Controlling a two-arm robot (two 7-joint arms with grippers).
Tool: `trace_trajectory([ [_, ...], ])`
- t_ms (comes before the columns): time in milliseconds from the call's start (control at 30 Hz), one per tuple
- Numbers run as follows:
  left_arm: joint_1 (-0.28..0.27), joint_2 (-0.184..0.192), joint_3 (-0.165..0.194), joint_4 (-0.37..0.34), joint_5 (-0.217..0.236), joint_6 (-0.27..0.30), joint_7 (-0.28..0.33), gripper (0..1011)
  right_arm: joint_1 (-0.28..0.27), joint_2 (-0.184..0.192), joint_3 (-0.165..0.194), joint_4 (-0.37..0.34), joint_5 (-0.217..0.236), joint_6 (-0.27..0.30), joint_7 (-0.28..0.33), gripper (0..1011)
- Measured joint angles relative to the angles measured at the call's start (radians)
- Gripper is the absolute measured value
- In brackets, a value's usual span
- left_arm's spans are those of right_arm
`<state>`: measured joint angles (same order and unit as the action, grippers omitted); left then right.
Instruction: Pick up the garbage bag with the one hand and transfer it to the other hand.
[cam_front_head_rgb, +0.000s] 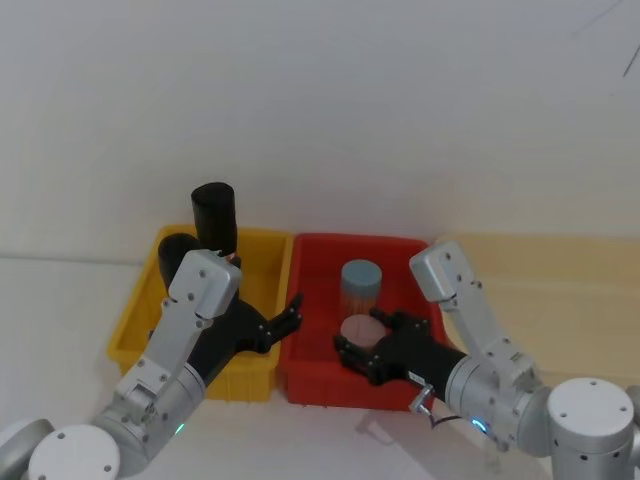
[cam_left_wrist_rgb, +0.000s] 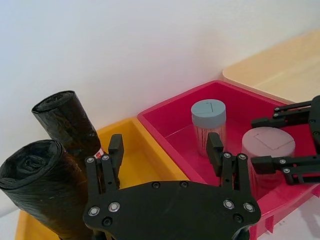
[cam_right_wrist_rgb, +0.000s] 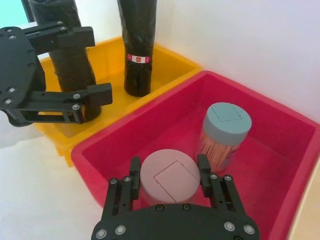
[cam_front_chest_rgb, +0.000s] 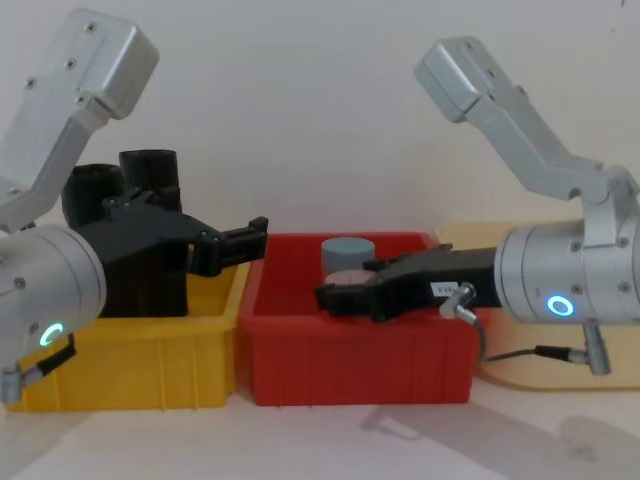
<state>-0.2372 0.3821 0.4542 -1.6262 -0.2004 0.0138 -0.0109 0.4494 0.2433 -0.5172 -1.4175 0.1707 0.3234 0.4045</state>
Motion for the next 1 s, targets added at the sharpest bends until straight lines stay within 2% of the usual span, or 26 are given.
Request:
trace_trajectory([
  [200,0.000,0.000,0.000,0.000,0.000,0.000,0.000,1001,-0.006,0.002,0.012,-0.016,-0.006,-0.023,-0.013,663],
  [500,0.000,0.000,0.000,0.000,0.000,0.000,0.000,1002,-0.021,0.012,0.055,-0.071,-0.012,-0.074,-0.047,663],
  [767,0.000,0.000,0.000,0.000,0.000,0.000,0.000,1002,-0.030,0.025,0.123,-0.137,-0.013,-0.118,-0.090,663],
  [1000,0.000,0.000,0.000,0.000,0.000,0.000,0.000,1002,-0.034,0.037,0.186,-0.174,-0.015,-0.134,-0.132,664],
])
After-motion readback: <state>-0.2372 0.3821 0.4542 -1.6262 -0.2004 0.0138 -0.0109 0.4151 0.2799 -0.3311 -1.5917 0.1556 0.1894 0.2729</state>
